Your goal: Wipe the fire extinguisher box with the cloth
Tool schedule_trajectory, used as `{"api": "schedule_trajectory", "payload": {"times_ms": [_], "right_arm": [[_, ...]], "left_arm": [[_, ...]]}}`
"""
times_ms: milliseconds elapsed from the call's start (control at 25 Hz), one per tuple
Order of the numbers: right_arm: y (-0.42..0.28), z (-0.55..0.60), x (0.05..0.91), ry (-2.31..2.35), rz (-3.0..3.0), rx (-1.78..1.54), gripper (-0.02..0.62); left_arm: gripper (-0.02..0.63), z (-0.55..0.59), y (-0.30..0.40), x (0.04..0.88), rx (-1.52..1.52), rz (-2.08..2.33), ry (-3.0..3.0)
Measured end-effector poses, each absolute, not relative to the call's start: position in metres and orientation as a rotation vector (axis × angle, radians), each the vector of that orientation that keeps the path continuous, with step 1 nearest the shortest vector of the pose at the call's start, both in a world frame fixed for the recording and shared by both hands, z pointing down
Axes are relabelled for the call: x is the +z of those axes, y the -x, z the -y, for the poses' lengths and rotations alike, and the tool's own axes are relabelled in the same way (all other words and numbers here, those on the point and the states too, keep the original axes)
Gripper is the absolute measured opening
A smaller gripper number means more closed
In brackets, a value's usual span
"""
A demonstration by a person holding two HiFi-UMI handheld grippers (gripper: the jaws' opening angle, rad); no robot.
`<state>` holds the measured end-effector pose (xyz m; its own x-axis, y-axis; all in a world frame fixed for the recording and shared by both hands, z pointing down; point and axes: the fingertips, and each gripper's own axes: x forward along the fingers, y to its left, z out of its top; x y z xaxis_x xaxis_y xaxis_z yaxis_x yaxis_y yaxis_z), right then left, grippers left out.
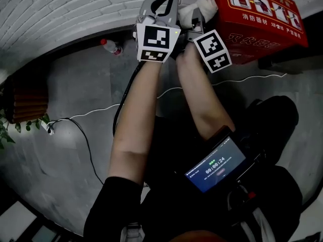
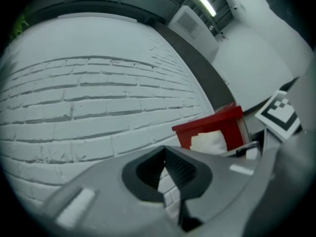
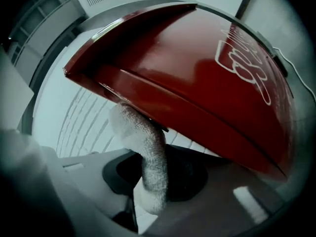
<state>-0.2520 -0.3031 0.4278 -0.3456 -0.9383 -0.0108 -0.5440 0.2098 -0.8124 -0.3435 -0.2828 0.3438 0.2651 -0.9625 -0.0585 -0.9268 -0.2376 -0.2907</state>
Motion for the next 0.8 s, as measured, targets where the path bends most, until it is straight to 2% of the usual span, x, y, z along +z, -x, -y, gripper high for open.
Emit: {"api": "schedule_trajectory", "payload": {"times_ms": [480, 800], "right_arm": [[0.240, 0.306, 0.446, 1.365, -1.803, -1.087, 0.095], [0.231, 0.301, 0.501, 1.400, -1.699, -1.225, 0.095]], "left_arm": [[0.003, 0.296, 0.339, 0.391, -0.334, -1.766, 2.420], [0.003, 0.297, 0.333, 0.426, -0.442, -1.700, 2.516]]}}
